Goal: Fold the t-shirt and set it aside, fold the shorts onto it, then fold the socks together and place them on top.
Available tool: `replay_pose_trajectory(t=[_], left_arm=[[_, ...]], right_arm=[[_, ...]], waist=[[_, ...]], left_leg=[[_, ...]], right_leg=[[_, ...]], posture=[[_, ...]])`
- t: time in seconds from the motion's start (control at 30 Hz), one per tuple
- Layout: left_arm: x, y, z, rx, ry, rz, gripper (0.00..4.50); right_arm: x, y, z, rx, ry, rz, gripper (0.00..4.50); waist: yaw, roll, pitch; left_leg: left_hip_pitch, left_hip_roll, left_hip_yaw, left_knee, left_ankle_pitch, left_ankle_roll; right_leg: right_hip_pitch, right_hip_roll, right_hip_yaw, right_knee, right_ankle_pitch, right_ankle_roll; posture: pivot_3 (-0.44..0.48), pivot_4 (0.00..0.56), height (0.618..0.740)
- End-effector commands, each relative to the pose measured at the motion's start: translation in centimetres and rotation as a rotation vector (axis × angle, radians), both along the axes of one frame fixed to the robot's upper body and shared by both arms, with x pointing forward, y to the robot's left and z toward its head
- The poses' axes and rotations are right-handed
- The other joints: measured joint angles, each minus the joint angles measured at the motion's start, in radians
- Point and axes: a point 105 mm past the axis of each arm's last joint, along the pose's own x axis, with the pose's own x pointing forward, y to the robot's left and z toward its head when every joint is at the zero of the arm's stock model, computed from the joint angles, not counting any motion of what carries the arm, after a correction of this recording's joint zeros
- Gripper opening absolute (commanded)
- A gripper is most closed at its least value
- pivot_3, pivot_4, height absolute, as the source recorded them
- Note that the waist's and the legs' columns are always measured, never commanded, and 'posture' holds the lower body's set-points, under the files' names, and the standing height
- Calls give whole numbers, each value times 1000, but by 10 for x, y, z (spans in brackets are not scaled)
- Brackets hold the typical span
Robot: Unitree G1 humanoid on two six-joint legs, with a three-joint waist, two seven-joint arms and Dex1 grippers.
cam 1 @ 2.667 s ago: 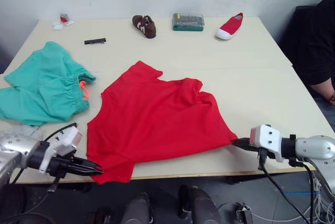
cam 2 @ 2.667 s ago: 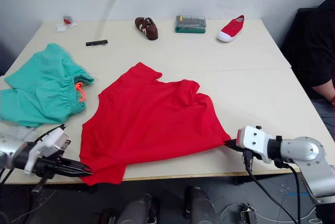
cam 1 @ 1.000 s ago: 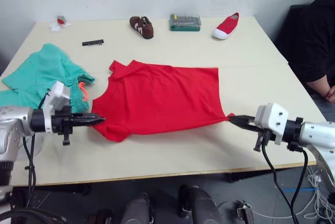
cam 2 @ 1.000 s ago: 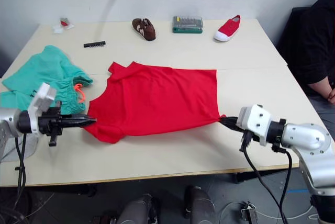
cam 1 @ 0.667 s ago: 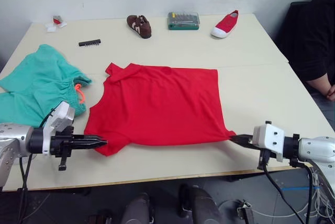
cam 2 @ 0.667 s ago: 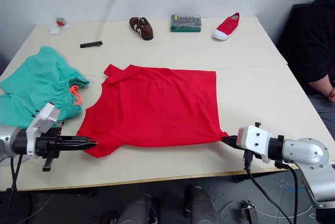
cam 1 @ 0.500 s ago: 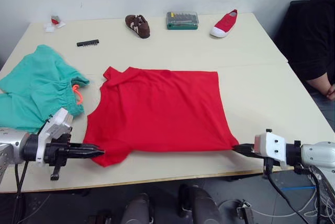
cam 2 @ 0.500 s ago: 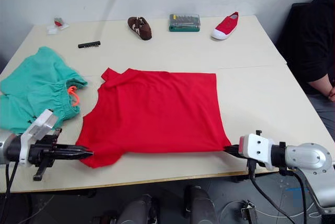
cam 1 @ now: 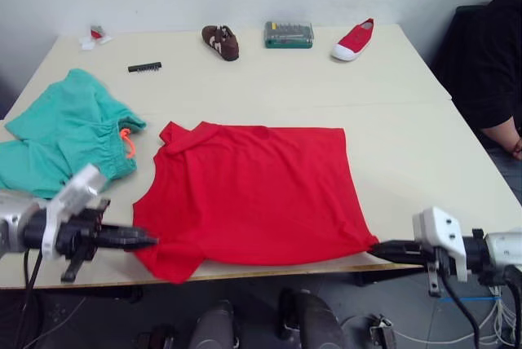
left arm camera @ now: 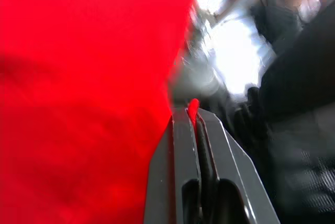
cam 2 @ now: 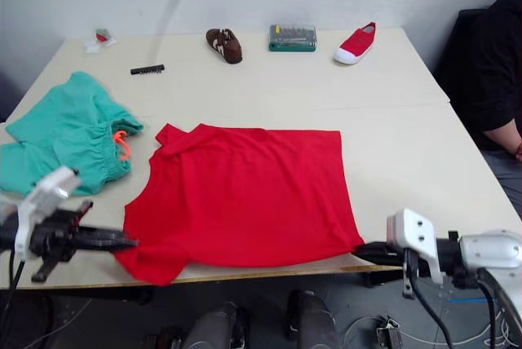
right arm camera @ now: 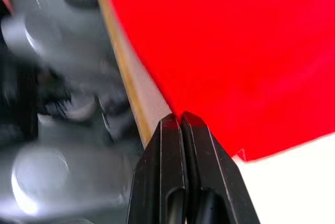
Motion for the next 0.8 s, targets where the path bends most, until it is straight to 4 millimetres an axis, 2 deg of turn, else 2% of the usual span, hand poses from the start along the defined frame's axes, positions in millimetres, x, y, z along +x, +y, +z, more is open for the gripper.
replay_pose_trajectory(t=[0.03,0.13,0.3,0.5,0.67,0.8], left_arm=[[31,1,3,-83,61,111,17],[56,-4,-10,-31,75,185,17],[77,-8,-33,47,71,267,17],[83,1,-41,69,73,358,17],[82,2,-44,52,96,389,17],[85,2,-45,38,101,417,17]], right_arm=[[16,-6,1,80,102,-65,0],[29,-8,-3,112,181,-100,0],[51,-10,-11,136,248,-159,0],[53,-5,-19,85,253,-136,0],[58,-10,-24,40,209,-168,0],[65,-13,-21,45,175,-192,0]], waist=[[-1,0,0],[-3,0,0],[-16,-1,0],[-16,-1,0],[-15,-1,0],[-15,-1,0]], left_leg=[[-1,0,0,0,0,0],[-1,0,0,0,2,-3],[-2,1,4,-1,2,-6],[-2,1,4,-1,2,-6],[-2,1,3,-1,1,-7],[-1,1,3,-1,2,-9]], right_leg=[[0,0,0,0,0,0],[-1,0,0,1,3,1],[-3,1,0,-1,3,1],[-3,1,-1,-1,3,1],[-3,0,-1,0,3,1],[-3,0,-1,1,3,2]], posture=[[0,150,740],[0,150,740],[0,150,740],[0,150,740],[0,150,740],[0,150,740]])
